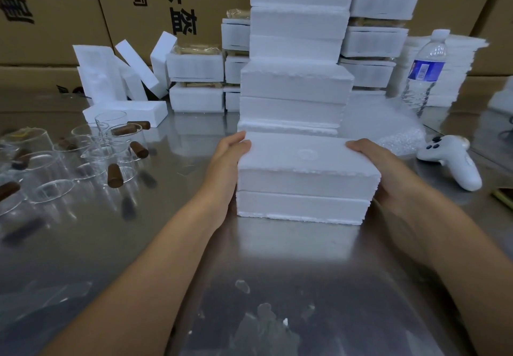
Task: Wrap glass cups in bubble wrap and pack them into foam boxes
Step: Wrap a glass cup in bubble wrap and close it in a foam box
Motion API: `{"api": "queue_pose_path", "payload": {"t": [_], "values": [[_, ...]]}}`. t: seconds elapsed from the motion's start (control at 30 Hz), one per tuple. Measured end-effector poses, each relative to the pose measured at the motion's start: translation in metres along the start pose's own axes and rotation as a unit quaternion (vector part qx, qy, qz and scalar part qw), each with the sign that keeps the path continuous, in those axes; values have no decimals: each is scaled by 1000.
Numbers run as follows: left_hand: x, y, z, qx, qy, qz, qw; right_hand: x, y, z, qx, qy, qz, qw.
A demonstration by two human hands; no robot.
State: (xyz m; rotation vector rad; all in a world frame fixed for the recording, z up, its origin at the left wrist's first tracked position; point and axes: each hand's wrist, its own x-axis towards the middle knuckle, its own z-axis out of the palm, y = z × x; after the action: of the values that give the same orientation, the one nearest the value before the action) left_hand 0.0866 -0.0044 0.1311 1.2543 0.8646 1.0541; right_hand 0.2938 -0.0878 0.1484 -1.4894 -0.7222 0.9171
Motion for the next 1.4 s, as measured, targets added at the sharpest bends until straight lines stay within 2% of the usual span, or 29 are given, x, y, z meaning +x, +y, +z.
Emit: {"api": "queue_pose_path", "payload": {"t": [0.2,0.43,0.73,0.83,0.97,1.07,1.2,1.23,1.33,1.4], "values": [[0,2,-3,-17,-13,-15,1000,3,0,-5,23,-25,9,999],[-4,2,-3,-113,1,-57,992,2,-8,-21,-47,-110,38,992],[-6,7,-5,-51,-8,-48,998,-4,-9,-13,-71,-40,55,995],[-9,6,-2,-61,-12,-78,995,-6,-7,-12,-102,5,42,994],[-14,7,3,-76,5,-124,989,-9,-8,-10,-120,-9,24,992],[-17,11,4,-102,42,-122,986,-13,-9,-8,-101,-57,13,993],[-20,20,0,-142,56,-106,983,-16,-14,-11,-34,-232,36,971],[-21,23,-2,-146,56,-93,983,-17,-15,-11,-19,-255,34,966],[-22,30,-5,-158,38,-34,986,-21,-19,-9,44,-265,9,963],[-23,33,-5,-169,7,33,985,-21,-21,-9,94,-251,-17,963]]}}
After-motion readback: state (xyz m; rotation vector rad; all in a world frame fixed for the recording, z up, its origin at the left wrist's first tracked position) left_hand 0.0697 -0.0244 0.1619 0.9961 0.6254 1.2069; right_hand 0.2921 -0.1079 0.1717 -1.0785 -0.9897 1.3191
